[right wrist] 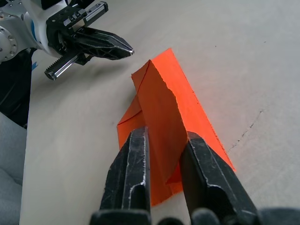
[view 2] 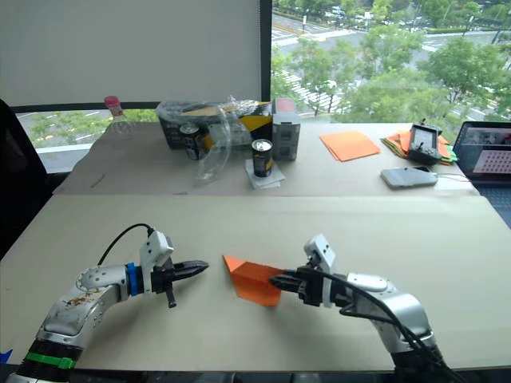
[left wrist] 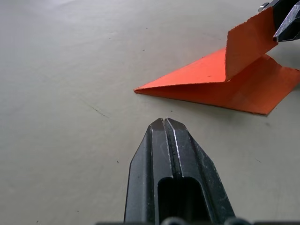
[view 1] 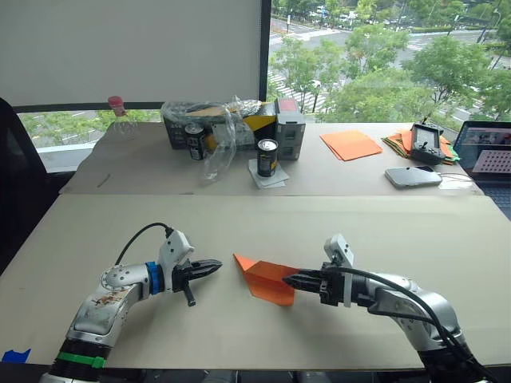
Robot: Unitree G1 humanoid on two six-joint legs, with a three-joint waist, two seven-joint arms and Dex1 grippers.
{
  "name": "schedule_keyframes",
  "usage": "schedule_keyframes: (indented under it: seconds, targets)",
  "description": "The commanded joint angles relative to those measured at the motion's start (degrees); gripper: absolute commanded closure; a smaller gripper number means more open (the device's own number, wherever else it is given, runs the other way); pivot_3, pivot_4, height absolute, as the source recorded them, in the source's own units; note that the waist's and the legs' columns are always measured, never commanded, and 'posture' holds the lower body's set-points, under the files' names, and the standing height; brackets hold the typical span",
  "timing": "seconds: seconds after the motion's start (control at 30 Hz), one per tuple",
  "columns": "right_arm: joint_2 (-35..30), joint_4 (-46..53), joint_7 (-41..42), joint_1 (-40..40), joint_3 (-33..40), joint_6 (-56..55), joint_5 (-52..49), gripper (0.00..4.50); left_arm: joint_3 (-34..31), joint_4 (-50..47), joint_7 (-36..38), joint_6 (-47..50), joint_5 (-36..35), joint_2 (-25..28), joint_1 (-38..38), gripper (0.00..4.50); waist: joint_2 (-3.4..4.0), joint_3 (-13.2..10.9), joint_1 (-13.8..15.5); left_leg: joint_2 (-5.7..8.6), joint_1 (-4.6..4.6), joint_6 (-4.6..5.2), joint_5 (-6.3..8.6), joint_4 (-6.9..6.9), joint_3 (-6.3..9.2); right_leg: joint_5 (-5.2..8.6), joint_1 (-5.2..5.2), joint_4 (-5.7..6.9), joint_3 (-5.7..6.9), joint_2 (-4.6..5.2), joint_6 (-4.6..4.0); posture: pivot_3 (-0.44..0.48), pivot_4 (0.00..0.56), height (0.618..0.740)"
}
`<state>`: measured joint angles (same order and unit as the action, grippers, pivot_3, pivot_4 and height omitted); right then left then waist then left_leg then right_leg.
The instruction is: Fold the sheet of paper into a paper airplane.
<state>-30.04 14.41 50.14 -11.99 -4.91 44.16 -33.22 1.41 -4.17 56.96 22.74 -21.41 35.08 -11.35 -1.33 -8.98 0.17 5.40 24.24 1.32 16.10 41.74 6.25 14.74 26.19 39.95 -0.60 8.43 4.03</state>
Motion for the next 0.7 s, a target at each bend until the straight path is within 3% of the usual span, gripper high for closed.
schedule_keyframes:
  seconds: [0.03,0.27,0.53,0.6,0.7]
  targets:
    - [-0.6,2.16,1.52,-1.17,0.12,-1.04,-0.89,4.48,-1.63,-2.29,2.13,1.11,-3.72,0.22,-0.4,4.5,0.0,0.0,-0.07,0.0,0.0,0.0,0.0,0.01,0.0,0.0,0.0,0.02,0.0,0.0,0.0,0.0,0.15,0.67]
    - [-3.84,2.02,5.54,-6.3,-1.32,-11.58,4.98,4.48,-3.54,-4.59,5.71,2.29,-8.31,1.65,0.77,4.5,0.0,0.0,-0.67,0.0,-0.01,0.0,0.0,0.04,-0.01,0.0,0.01,0.05,0.0,0.0,0.0,0.0,0.15,0.67]
    - [-4.61,-12.29,3.86,-15.73,-7.05,-49.15,27.94,4.48,-6.46,-4.48,6.36,5.05,-11.98,3.05,0.53,4.5,0.0,-0.01,-1.02,0.0,-0.05,-0.08,-0.05,0.04,-0.07,0.0,0.04,0.13,0.01,-0.01,0.0,0.0,0.15,0.67]
    - [-4.64,-17.38,0.6,-17.6,-8.34,-60.67,34.49,4.48,-6.5,-4.65,6.22,5.15,-12.0,2.92,0.55,4.5,0.0,-0.01,-1.02,0.01,-0.05,-0.12,-0.07,0.04,-0.09,0.0,0.05,0.15,0.0,-0.01,0.0,0.0,0.15,0.67]
    - [-5.48,-25.61,-10.79,-20.92,-9.46,-82.58,47.83,4.48,-6.55,-4.95,5.89,5.4,-12.43,2.42,0.59,4.5,0.0,-0.01,-1.0,0.04,-0.04,-0.25,-0.15,0.06,-0.12,0.0,0.1,0.22,-0.03,0.0,0.0,0.0,0.15,0.67]
